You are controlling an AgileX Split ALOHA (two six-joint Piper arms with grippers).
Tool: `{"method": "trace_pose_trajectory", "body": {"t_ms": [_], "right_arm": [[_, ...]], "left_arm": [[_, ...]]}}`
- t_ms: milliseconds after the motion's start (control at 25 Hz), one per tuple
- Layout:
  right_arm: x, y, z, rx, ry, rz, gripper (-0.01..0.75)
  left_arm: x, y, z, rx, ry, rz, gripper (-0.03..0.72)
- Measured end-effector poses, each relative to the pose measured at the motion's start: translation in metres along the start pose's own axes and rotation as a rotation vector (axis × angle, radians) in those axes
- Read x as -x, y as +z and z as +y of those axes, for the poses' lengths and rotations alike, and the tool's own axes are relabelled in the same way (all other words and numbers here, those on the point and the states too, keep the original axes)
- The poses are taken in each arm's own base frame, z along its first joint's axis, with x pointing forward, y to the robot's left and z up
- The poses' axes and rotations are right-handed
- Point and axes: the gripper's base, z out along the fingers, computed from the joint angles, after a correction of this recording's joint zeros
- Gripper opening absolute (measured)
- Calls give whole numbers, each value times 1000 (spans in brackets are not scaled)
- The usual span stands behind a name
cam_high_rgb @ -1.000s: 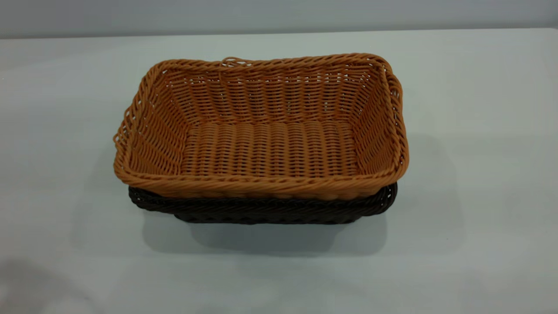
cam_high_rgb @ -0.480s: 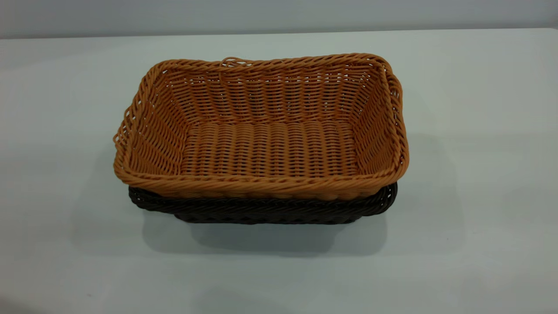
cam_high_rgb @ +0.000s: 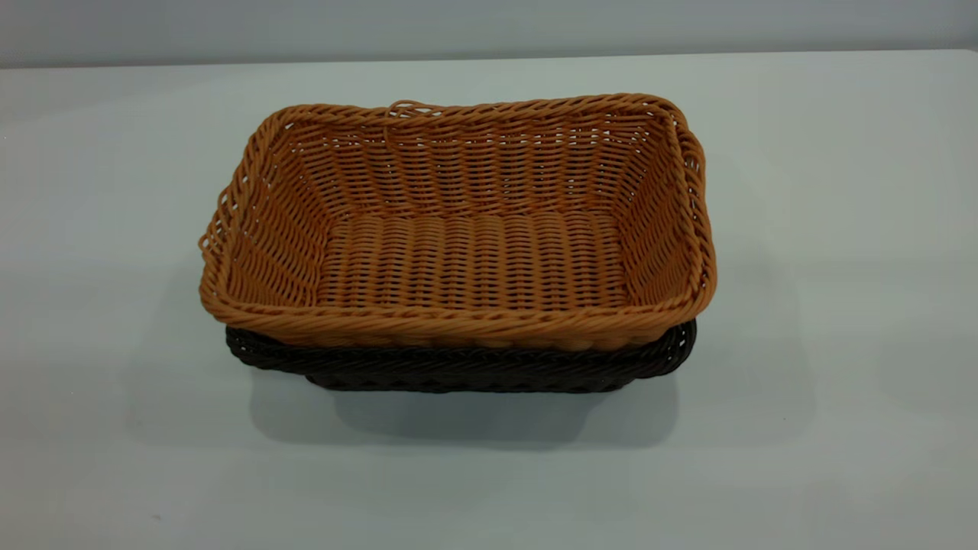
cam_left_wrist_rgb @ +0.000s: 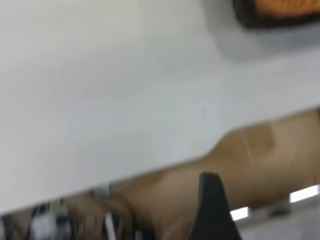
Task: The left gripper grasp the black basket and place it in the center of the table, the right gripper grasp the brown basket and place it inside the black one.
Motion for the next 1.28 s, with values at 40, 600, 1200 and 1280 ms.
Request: {"method": "trace_pose_trajectory", "body": {"t_ms": [40,600,1200,1280], "right_arm": [[-3,-4,0,2,-5,-32,544],[-21,-23,4,14,-13,-204,544],[-21,-23,4,-18,14,-210,544],[-21,-23,4,-18,14,-210,544]], "left_arm": [[-6,-5,0,-3,-1,-51,474],[-33,-24,-1,120,-142,-266,474],[-33,-24,-2,165,-189,-267,474],[-33,-24,-2,165,-189,-267,474]]}}
